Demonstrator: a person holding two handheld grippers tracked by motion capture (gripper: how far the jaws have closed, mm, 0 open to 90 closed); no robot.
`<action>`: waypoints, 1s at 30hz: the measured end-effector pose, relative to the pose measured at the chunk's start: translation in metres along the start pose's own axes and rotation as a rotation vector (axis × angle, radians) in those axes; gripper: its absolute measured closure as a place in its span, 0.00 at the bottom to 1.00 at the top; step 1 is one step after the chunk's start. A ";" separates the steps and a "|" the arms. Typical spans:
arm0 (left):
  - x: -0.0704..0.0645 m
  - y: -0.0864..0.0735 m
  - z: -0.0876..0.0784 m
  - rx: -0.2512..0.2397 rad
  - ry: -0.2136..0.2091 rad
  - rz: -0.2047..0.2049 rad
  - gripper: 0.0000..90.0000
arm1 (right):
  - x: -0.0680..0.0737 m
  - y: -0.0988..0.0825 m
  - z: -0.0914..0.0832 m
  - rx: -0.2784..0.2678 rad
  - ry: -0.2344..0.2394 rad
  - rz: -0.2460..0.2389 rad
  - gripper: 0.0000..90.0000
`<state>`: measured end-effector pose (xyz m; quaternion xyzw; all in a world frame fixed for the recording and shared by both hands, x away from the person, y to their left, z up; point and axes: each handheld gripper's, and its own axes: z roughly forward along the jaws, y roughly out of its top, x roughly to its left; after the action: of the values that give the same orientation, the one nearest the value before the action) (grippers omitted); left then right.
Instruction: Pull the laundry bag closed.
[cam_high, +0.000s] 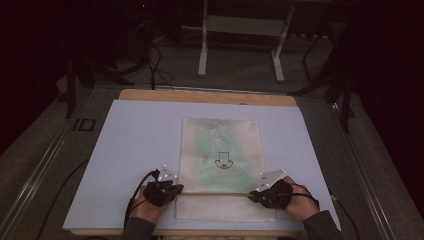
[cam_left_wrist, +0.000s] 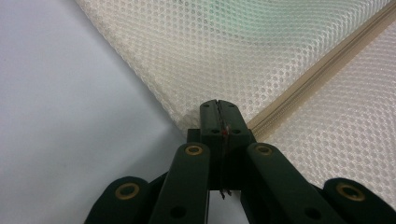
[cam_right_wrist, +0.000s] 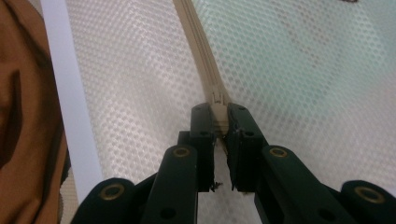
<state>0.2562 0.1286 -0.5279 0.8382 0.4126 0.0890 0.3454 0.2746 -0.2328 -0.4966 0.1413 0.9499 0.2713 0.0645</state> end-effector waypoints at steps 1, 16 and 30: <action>0.000 0.000 0.000 0.000 0.000 -0.001 1.00 | 0.000 -0.001 -0.001 -0.002 -0.002 0.003 0.92; 0.000 0.000 0.000 -0.001 -0.001 -0.001 1.00 | -0.008 -0.022 -0.012 -0.018 -0.006 0.054 0.92; 0.000 0.000 0.000 0.000 0.002 -0.001 1.00 | -0.013 -0.046 -0.023 -0.010 -0.028 0.111 0.92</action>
<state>0.2560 0.1284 -0.5279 0.8380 0.4133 0.0897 0.3448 0.2713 -0.2854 -0.5008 0.1974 0.9382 0.2770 0.0634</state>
